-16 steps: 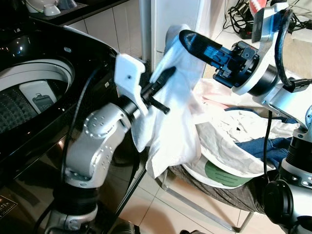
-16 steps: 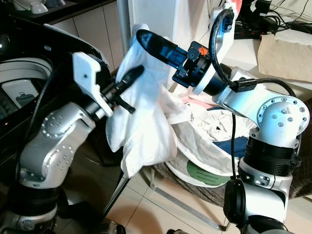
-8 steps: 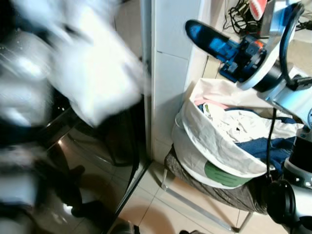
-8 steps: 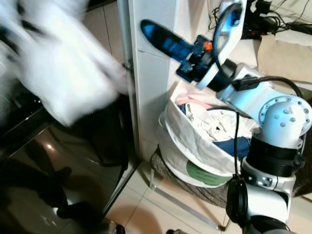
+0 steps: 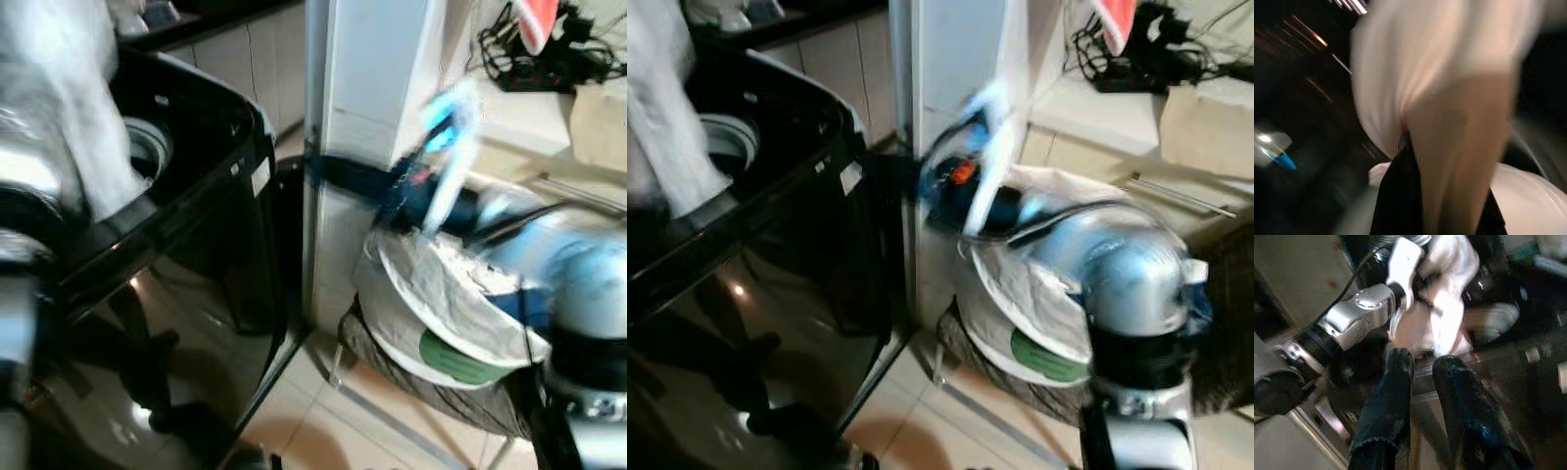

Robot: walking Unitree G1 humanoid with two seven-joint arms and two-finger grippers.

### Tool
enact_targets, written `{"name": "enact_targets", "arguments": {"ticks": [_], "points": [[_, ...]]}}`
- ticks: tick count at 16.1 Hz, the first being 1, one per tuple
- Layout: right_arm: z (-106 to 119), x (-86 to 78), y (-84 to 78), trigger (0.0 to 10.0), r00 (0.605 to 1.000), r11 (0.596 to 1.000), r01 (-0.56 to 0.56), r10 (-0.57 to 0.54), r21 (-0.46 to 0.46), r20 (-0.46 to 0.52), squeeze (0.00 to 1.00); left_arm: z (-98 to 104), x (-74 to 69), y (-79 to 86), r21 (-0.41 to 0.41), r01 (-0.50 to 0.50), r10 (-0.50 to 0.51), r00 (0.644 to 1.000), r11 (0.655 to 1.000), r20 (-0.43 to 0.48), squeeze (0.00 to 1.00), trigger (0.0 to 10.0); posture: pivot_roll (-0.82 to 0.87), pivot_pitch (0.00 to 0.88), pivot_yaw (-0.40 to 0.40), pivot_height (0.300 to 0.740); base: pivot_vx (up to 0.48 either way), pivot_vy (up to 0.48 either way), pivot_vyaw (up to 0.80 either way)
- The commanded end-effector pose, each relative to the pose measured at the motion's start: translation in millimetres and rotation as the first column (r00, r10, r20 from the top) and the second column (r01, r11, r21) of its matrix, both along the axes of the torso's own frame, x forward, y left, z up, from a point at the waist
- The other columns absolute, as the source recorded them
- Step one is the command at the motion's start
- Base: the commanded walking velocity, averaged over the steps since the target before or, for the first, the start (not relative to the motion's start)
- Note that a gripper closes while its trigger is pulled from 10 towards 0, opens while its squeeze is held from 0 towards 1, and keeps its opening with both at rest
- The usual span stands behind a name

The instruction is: Clothes washing

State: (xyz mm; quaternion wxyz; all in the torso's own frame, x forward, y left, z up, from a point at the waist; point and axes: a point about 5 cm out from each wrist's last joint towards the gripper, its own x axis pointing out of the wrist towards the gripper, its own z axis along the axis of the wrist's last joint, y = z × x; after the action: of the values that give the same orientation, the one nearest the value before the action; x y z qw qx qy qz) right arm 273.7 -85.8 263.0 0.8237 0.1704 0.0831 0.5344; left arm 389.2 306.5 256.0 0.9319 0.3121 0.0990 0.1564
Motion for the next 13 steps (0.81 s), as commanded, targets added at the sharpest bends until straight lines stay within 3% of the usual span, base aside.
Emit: {"name": "enact_targets", "arguments": {"ticks": [1,2,3,6,8,11,12,13], "points": [[1,-2.2,-0.3,10.0,1.000,0.999,0.021,-0.020,-0.036,0.023,0.00,2,-0.1,1.6,-0.032,-0.010,0.010,1.000,0.999,-0.019,0.00,10.0,-0.03,0.000,0.020,0.740,0.000,0.000,0.00],[-2,-4.8,-0.6,10.0,0.999,0.998,0.025,-0.024,-0.056,0.025,0.00,-15,-2.2,3.3,-0.089,-0.067,0.059,0.994,0.994,-0.095,0.01,10.0,-0.03,0.000,0.022,0.740,0.000,0.000,0.00],[-3,-5.8,-1.6,10.0,0.999,0.998,0.030,-0.028,-0.057,0.027,0.00,-20,-2.3,2.8,-0.197,-0.071,0.052,0.994,0.978,-0.099,1.00,10.0,-0.03,0.000,0.022,0.740,0.000,0.000,0.00],[-4,-5.2,-1.1,10.0,0.999,0.997,0.038,-0.036,-0.061,0.034,0.00,-17,-0.6,0.8,-0.283,-0.038,0.011,0.995,0.958,-0.097,1.00,10.0,-0.02,0.000,0.019,0.740,0.000,0.000,0.00],[-5,-3.3,-0.2,10.0,0.998,0.997,0.044,-0.041,-0.069,0.039,0.00,-6,2.3,-0.4,-0.266,-0.051,0.051,0.999,0.963,-0.005,1.00,10.0,-0.01,0.002,0.014,0.740,0.000,0.000,0.00],[-6,-2.8,-0.9,10.0,0.998,0.996,0.048,-0.045,-0.075,0.040,0.00,-5,3.5,-4.3,-0.315,-0.008,0.003,1.000,0.949,-0.015,1.00,10.0,-0.01,0.004,0.013,0.740,0.000,0.000,0.00],[-7,-2.1,-2.0,10.0,0.998,0.995,0.055,-0.052,-0.079,0.036,0.00,-8,3.7,-7.4,-0.383,0.011,-0.030,0.999,0.924,-0.044,0.85,10.0,-0.02,0.003,0.014,0.740,0.000,0.000,0.00],[-8,-1.7,-3.0,10.0,0.998,0.995,0.061,-0.059,-0.085,0.033,0.00,-11,3.3,-8.1,-0.407,0.015,-0.044,0.997,0.913,-0.061,0.36,10.0,-0.02,0.002,0.014,0.740,0.000,0.000,0.00]]}}
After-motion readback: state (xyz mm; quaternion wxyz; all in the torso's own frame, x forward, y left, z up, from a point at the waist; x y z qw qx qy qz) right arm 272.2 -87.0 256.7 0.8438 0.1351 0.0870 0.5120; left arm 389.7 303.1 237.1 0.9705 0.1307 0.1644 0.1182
